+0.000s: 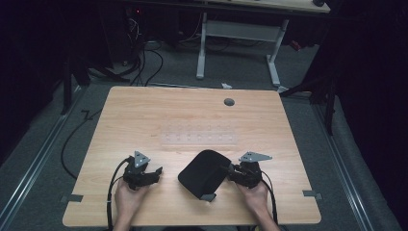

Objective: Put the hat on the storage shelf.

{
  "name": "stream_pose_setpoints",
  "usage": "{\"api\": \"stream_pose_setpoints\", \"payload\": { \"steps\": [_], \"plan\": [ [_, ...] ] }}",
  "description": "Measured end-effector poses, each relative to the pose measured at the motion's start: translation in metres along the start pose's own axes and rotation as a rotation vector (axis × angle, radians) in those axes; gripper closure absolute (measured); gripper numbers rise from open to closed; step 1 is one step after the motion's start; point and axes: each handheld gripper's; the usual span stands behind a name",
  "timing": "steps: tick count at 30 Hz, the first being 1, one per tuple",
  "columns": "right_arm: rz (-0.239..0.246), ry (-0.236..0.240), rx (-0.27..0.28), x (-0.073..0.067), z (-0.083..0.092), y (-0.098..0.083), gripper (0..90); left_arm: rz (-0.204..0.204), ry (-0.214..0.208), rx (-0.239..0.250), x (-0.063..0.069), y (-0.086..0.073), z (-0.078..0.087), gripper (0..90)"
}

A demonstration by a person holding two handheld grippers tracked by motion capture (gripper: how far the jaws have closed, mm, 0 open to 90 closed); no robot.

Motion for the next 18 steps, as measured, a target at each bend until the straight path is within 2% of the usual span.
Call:
{"api": "stream_pose_setpoints", "payload": {
  "steps": [2,3,8,12,18],
  "plan": [
    [-0.003,0.023,0.004,0.001,0.001,0.0,77.8,-0.003,0.0,-0.002,0.0,0.0,0.0,30.4],
    [-0.012,0.052,0.02,0.003,0.002,-0.002,80.7,-0.003,-0.001,-0.002,0.0,0.0,0.0,30.4],
    [-0.046,0.099,0.053,0.006,0.006,-0.005,84.8,-0.006,-0.004,-0.003,0.0,0.0,0.0,31.2],
    [-0.046,0.106,0.065,0.005,0.009,-0.005,85.5,-0.007,-0.005,-0.006,0.0,0.0,0.001,31.1],
    [-0.042,0.09,0.094,0.004,0.017,-0.003,85.8,-0.008,-0.01,-0.005,0.001,-0.001,0.001,32.3]
  ]
}}
Point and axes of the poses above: each handheld gripper's, and its own axes: z roughly backward along the jaws, y roughly out of its top, x roughly to its right, and after that the axes turned 1 degree about z, right-handed
